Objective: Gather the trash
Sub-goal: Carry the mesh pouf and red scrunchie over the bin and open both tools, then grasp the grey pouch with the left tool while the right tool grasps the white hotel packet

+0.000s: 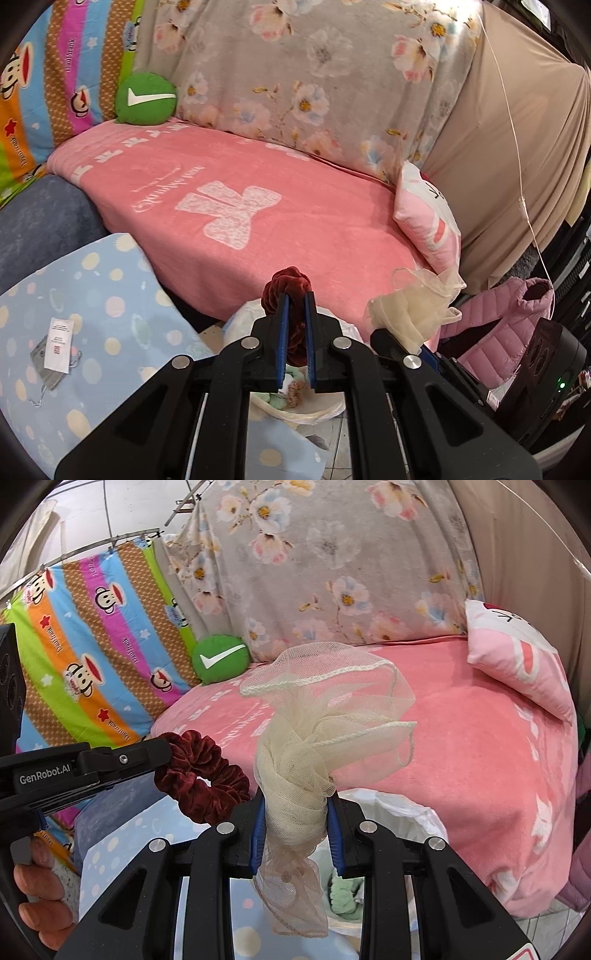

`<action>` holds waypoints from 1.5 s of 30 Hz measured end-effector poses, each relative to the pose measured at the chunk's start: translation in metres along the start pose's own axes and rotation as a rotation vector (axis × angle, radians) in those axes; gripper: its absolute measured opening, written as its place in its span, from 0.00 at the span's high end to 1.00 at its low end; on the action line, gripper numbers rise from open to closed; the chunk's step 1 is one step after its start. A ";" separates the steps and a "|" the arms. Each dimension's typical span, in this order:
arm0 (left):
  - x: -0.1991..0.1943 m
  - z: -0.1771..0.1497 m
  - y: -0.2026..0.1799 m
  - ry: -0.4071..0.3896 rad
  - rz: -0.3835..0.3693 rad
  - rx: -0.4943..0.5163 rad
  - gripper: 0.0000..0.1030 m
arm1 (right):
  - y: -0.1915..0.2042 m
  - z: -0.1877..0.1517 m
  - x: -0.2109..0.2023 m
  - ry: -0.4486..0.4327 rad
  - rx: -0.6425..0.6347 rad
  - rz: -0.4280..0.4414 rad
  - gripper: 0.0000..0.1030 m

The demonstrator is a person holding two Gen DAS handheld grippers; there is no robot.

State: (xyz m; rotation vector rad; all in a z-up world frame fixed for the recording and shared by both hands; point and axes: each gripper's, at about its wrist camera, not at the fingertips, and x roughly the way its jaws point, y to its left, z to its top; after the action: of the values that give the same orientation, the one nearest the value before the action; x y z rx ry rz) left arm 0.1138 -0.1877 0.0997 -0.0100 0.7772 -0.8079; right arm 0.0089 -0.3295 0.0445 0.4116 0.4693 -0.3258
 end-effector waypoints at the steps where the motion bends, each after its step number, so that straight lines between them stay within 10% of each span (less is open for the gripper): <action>1: 0.003 0.000 -0.004 0.006 -0.004 0.002 0.92 | -0.003 0.000 0.000 0.000 0.003 -0.004 0.74; 7: 0.019 0.001 -0.016 0.017 -0.035 0.002 0.85 | -0.020 -0.001 0.004 0.009 0.021 -0.026 0.74; 10: 0.020 0.002 -0.013 -0.015 0.010 -0.035 0.26 | -0.024 0.000 0.009 0.017 0.021 -0.037 0.69; 17: 0.021 0.001 0.014 -0.024 0.089 -0.091 0.25 | -0.025 0.001 0.020 0.015 0.021 -0.062 0.48; 45: -0.031 -0.029 0.112 -0.069 0.247 -0.191 0.25 | 0.069 -0.013 0.016 0.033 -0.109 0.029 0.30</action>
State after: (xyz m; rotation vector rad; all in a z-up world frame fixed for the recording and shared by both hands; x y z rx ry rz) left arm 0.1544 -0.0808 0.0658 -0.1104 0.7704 -0.4950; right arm 0.0441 -0.2671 0.0467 0.3173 0.5104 -0.2647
